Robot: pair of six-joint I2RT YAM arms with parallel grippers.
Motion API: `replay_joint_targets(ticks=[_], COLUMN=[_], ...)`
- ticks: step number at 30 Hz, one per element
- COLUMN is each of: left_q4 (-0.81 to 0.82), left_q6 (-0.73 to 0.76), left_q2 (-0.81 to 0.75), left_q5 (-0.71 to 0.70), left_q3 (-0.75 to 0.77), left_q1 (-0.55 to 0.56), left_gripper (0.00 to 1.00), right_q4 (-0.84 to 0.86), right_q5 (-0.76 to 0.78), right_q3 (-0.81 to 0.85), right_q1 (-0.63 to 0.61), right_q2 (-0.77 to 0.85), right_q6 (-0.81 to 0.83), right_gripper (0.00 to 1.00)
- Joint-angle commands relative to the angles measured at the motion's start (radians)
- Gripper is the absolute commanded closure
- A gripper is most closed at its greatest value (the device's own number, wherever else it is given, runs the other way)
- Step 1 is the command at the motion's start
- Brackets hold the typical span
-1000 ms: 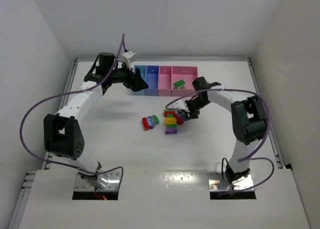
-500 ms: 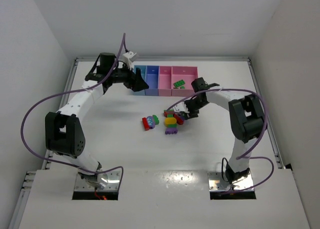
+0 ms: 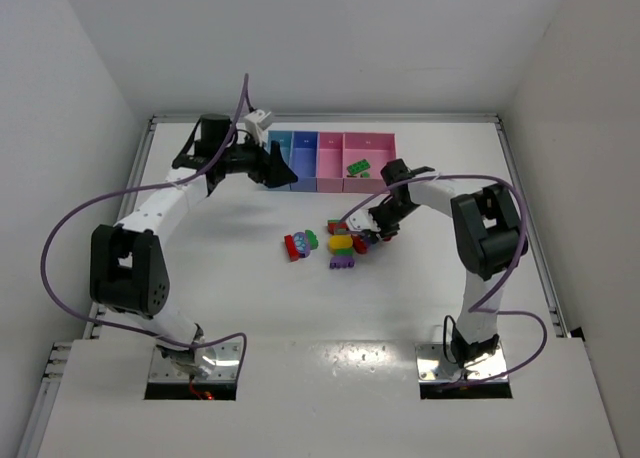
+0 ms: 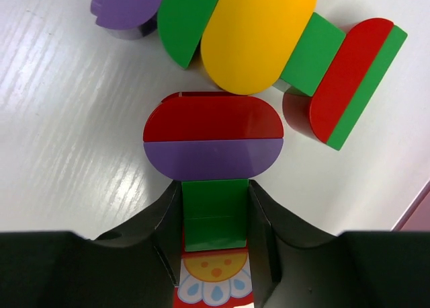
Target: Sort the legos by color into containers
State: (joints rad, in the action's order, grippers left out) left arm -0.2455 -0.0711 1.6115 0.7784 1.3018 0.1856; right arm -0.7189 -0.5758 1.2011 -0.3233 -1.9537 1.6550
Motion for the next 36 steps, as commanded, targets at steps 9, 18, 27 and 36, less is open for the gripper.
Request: replay_joint_targets(ticks=[9, 18, 27, 36], left_q4=[0.126, 0.288, 0.216, 0.204], left_q6=[-0.159, -0.343, -0.308, -0.297], left_q2=[-0.127, 0.001, 0.073, 0.091], left_q5=[0.189, 0.346, 0.236, 0.226], left_q3=[-0.231, -0.155, -0.082, -0.082], left_q1=[-0.011, 0.057, 0.109, 0.129], left_gripper=[0.31, 0.24, 0.24, 0.29], right_q4=[0.097, 0.28, 0.329, 0.371], right_q5=[-0.136, -0.101, -0.048, 0.004], right_q3=[0.058, 0.072, 0.072, 0.081], right_q1=[-0.005, -0.103, -0.161, -0.189], right_q2=[0.254, 0.332, 0.354, 0.365], right_q6=[-0.546, -0.842, -0.876, -0.876], right_gripper=[0.98, 0.99, 1.0, 1.0])
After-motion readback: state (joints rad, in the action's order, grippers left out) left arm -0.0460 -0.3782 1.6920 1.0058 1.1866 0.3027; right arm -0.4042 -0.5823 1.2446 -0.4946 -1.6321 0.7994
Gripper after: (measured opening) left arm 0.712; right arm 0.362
